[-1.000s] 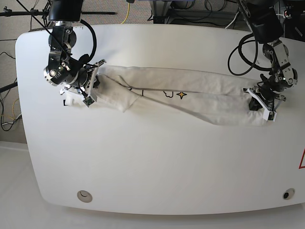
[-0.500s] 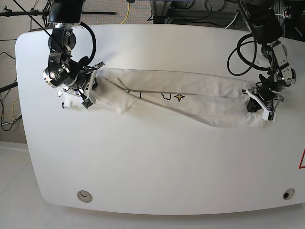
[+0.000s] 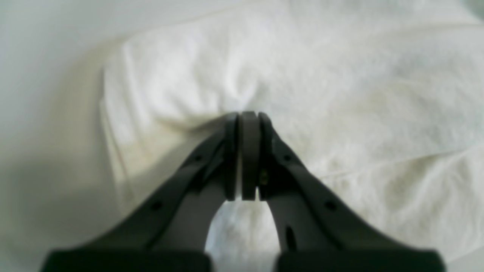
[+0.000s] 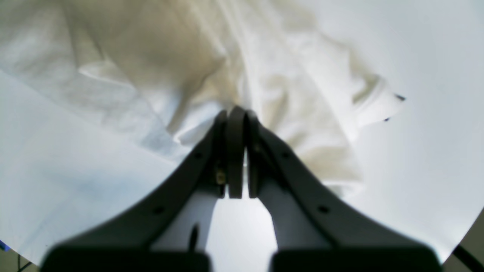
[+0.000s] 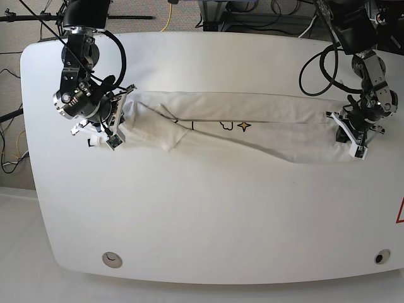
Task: Fold the T-shirt properly
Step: 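Open the left gripper and lift it away from the strip end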
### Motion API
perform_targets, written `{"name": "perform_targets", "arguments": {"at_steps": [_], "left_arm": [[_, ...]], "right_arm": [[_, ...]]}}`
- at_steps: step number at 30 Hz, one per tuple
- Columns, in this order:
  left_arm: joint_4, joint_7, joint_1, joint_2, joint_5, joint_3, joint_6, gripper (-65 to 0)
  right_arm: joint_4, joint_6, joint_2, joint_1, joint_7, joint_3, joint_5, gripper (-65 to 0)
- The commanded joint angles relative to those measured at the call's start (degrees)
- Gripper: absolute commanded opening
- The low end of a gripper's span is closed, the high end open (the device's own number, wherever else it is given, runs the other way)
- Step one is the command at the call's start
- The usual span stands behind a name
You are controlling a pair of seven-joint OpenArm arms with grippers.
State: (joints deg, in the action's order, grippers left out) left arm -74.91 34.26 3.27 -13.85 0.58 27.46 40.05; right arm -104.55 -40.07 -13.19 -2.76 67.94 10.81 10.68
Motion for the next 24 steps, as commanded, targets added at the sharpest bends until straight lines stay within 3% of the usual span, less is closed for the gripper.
{"name": "perform_targets", "arguments": {"at_steps": [1, 7, 15, 24], "left_arm": [[-4.2, -1.4, 1.1, -0.9, 0.8, 0.2, -0.1, -64.9], [-10.3, -1.3, 1.1, -0.7, 0.8, 1.9, -0.1, -64.9], [-16.8, 0.4, 1.1, 0.1, 0.9, 5.7, -0.1, -64.7], [-17.7, 0.8, 0.7, 0.1, 0.8, 12.6, -0.1, -64.7]], "right_arm": [[-3.0, 0.1, -0.7, 0.8, -0.6, 0.2, 0.4, -65.0], [-4.8, 0.1, -0.5, -0.3, 0.3, 0.2, 0.8, -65.0], [-4.6, 0.1, 2.2, -0.4, 0.3, 0.2, 0.4, -65.0], [-4.2, 0.1, 3.9, 0.3, 0.1, 0.2, 0.4, -65.0]]}}
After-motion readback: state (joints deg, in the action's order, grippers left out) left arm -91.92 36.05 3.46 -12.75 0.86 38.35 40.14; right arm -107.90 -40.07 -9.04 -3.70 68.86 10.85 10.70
